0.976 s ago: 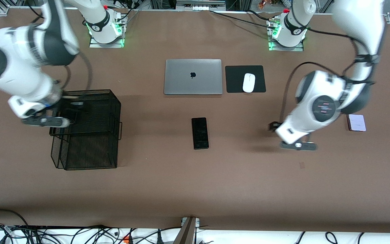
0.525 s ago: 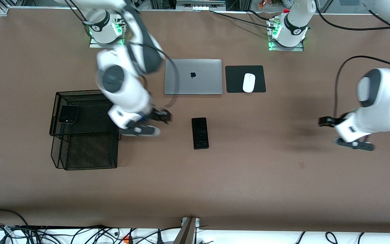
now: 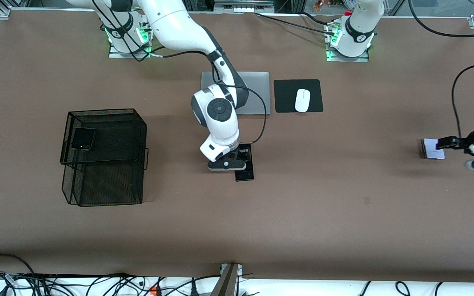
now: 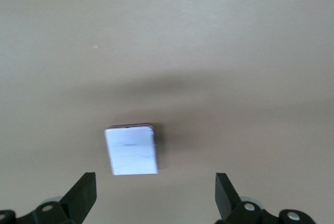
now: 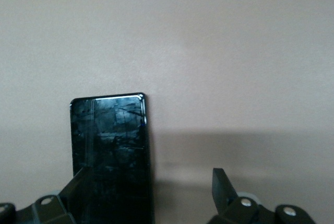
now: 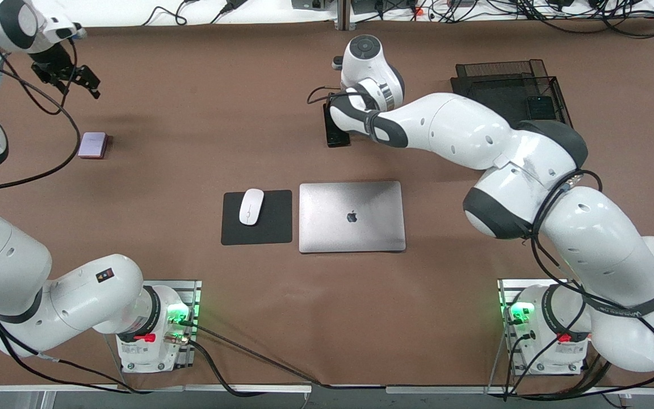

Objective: Place phones with both arms
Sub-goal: 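Grasp the tall phone with the right gripper while the left gripper grasps the white phone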

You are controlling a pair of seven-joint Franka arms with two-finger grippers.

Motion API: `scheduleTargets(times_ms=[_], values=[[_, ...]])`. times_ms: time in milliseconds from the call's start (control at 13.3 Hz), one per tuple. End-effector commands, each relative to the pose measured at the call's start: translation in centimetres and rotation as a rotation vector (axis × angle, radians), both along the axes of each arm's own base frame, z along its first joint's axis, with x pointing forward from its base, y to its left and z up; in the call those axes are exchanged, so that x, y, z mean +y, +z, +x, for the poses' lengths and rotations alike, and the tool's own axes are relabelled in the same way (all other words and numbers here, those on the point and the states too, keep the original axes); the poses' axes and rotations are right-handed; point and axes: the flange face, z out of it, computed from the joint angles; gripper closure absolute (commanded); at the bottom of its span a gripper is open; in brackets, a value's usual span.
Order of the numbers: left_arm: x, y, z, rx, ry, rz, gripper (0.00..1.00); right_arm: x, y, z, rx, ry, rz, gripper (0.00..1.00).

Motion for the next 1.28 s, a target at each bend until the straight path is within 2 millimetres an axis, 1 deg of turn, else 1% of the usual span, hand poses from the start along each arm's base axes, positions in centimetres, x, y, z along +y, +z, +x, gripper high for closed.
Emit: scheduleTargets(times_ms=[0, 75, 150, 225, 375, 450, 525, 751, 826, 1051, 1126, 1201], values=[[2.4, -3.8, -2.1, -0.061, -0.013, 0.008, 0.00, 2.2, -0.3, -1.2, -0.013, 0.023, 0.031, 0.00], [3.1, -5.7, -3.3, -0.077, 0.004, 0.004, 0.00, 2.7, -0.8, -1.6, -0.015, 0.032, 0.038, 0.00], [3.7, -7.1, -4.3, -0.094, 0.019, 0.003, 0.00, 2.9, -1.4, -1.8, -0.020, 0.035, 0.038, 0.00], [4.2, -8.6, -4.8, -0.097, 0.031, -0.005, 0.00, 3.0, -2.0, -1.9, -0.031, 0.040, 0.039, 0.00], [6.1, -11.0, -6.1, -0.117, 0.069, -0.014, 0.00, 3.2, -2.8, -2.2, -0.042, 0.058, 0.033, 0.00], [6.6, -12.0, -6.6, -0.139, 0.082, -0.013, 0.00, 3.1, -3.3, -2.2, -0.041, 0.063, 0.023, 0.00], [6.6, -12.8, -6.7, -0.147, 0.096, -0.016, 0.00, 3.2, -3.8, -2.3, -0.042, 0.066, 0.017, 0.00], [6.6, -13.8, -6.9, -0.146, 0.145, -0.027, 0.00, 3.9, -4.0, -3.1, -0.052, 0.084, 0.017, 0.00], [6.6, -13.8, -6.8, -0.156, 0.151, -0.025, 0.00, 4.1, -4.4, -3.4, -0.057, 0.102, -0.001, 0.00], [6.5, -15.3, -6.7, -0.171, 0.195, -0.030, 0.00, 4.1, -5.1, -3.6, -0.069, 0.128, -0.036, 0.00], [6.5, -15.4, -6.7, -0.171, 0.201, -0.030, 0.00, 4.0, -5.2, -3.6, -0.071, 0.134, -0.044, 0.01], [6.4, -15.5, -6.7, -0.169, 0.202, -0.032, 0.00, 4.0, -5.3, -3.6, -0.072, 0.141, -0.048, 0.07]])
